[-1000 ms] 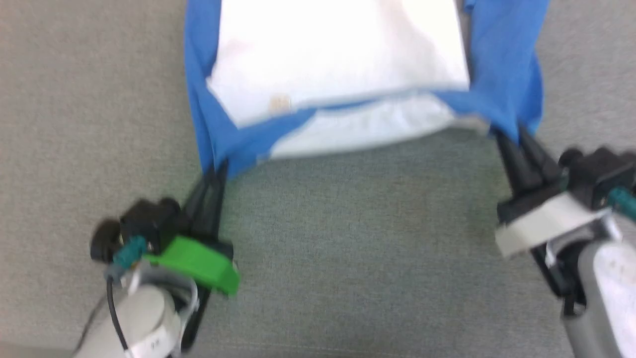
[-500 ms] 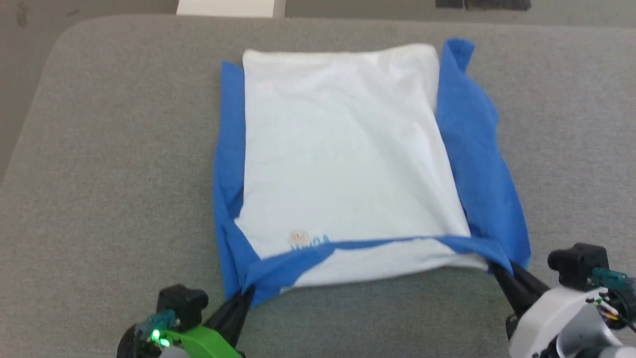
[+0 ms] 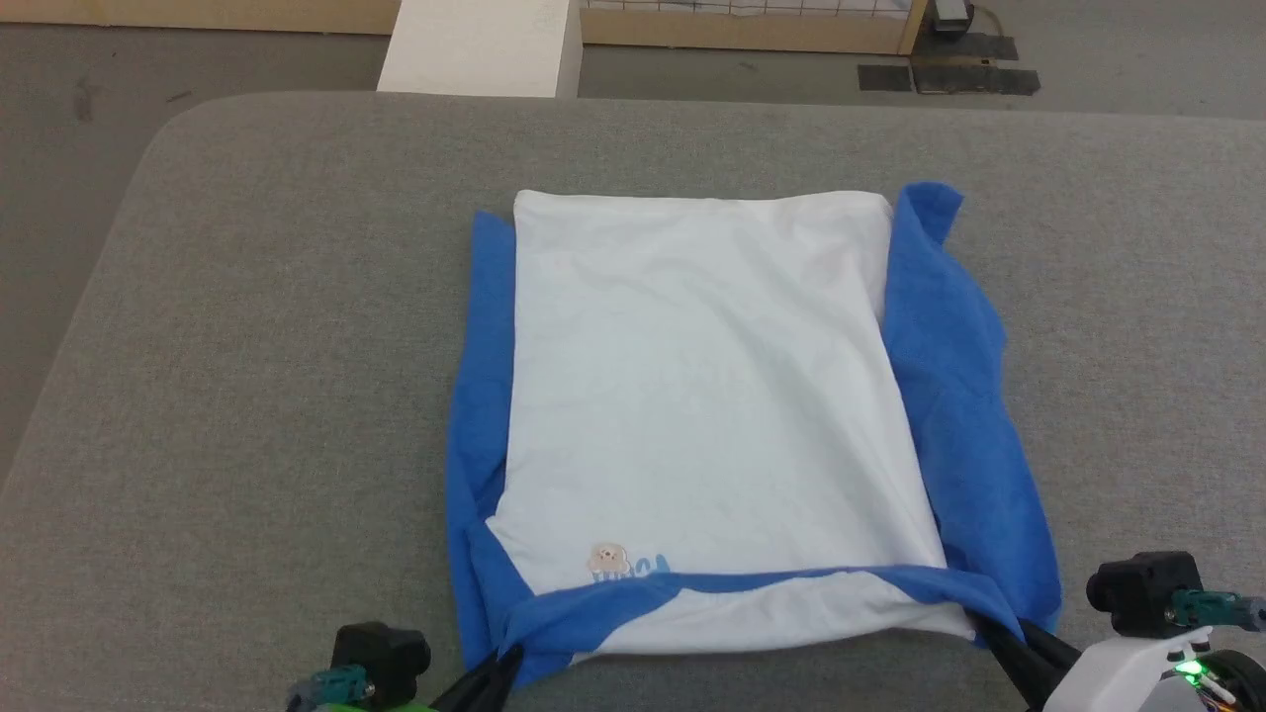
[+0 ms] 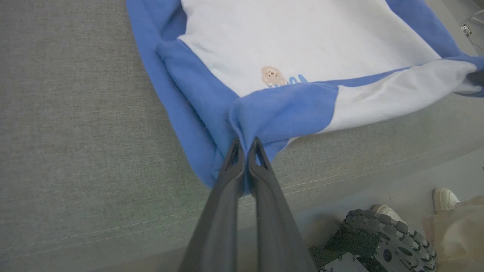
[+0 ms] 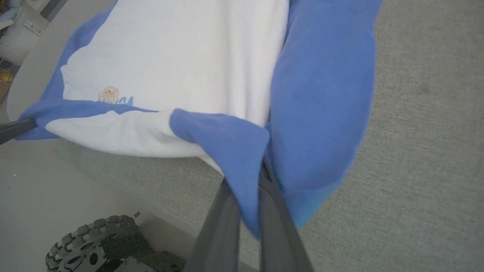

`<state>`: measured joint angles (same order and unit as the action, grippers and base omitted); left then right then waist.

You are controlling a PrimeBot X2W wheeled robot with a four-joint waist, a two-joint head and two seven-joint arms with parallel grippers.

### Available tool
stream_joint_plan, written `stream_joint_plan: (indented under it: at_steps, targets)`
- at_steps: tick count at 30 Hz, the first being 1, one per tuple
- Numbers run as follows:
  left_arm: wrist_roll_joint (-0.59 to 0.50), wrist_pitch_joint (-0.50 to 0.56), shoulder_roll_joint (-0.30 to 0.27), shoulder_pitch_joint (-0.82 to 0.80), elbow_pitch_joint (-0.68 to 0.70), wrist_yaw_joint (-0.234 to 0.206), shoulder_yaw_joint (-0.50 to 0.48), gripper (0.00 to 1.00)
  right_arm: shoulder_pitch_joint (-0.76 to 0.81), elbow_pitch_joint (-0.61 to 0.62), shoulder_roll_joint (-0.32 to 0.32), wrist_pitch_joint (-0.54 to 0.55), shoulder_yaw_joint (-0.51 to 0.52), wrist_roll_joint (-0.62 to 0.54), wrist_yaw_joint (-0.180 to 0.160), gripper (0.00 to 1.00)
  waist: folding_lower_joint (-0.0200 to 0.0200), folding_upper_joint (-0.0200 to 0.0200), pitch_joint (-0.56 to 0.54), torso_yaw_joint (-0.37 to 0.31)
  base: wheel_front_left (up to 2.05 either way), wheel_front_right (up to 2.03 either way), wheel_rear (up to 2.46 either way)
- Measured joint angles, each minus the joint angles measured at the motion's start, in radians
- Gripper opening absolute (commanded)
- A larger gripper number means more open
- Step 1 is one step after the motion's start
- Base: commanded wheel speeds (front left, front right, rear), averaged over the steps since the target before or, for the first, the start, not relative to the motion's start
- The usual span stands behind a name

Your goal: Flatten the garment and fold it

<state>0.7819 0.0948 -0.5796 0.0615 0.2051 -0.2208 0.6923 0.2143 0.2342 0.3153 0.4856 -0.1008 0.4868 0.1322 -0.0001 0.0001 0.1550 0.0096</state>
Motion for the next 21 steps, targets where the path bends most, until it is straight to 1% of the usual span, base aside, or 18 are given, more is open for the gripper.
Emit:
stream_joint_plan:
  at_steps: [3, 6, 11, 17, 18, 19, 20, 21]
  targets:
    - [-0.003, -0.015, 0.003, -0.005, -0.014, 0.006, -0.001, 0.00, 0.002, -0.004, -0.006, 0.000, 0.001, -0.003, 0.000, 0.00, 0.0000, 0.0000, 0.006, 0.002, 0.00, 0.00, 0.00]
    - [-0.006, -0.026, 0.017, -0.020, -0.046, 0.024, 0.002, 0.00, 0.003, -0.030, -0.018, -0.004, -0.002, -0.007, 0.000, 0.00, 0.0000, 0.0000, 0.014, 0.004, 0.00, 0.00, 0.00]
    - [-0.015, -0.050, 0.053, -0.081, -0.129, 0.056, 0.008, 0.00, -0.006, -0.103, -0.034, -0.039, -0.019, -0.014, 0.000, 0.00, 0.0001, 0.0000, 0.029, 0.002, 0.00, 0.00, 0.00]
    - [-0.010, -0.056, 0.093, -0.127, -0.237, 0.089, 0.018, 0.00, -0.063, -0.196, -0.042, -0.069, -0.056, -0.014, 0.000, 0.00, 0.0000, 0.0000, 0.039, -0.007, 0.00, 0.00, 0.00]
    - [-0.006, -0.054, 0.098, -0.131, -0.256, 0.094, 0.021, 0.09, -0.074, -0.213, -0.044, -0.077, -0.061, -0.013, 0.000, 0.00, 0.0001, 0.0000, 0.040, -0.008, 0.00, 0.00, 0.00]
    - [-0.006, -0.054, 0.102, -0.135, -0.268, 0.097, 0.022, 0.27, -0.082, -0.225, -0.045, -0.083, -0.065, -0.013, 0.000, 0.01, 0.0001, 0.0000, 0.040, -0.008, 0.00, 0.00, 0.00]
    - [-0.006, -0.054, 0.106, -0.140, -0.283, 0.098, 0.023, 0.36, -0.092, -0.241, -0.047, -0.090, -0.071, -0.013, 0.000, 0.09, 0.0001, 0.0000, 0.039, -0.009, 0.00, 0.00, 0.00]
    - [-0.006, -0.055, 0.110, -0.144, -0.295, 0.098, 0.022, 0.49, -0.100, -0.253, -0.049, -0.101, -0.074, -0.013, 0.000, 0.39, 0.0000, 0.0000, 0.039, -0.009, 0.00, 0.00, 0.00]
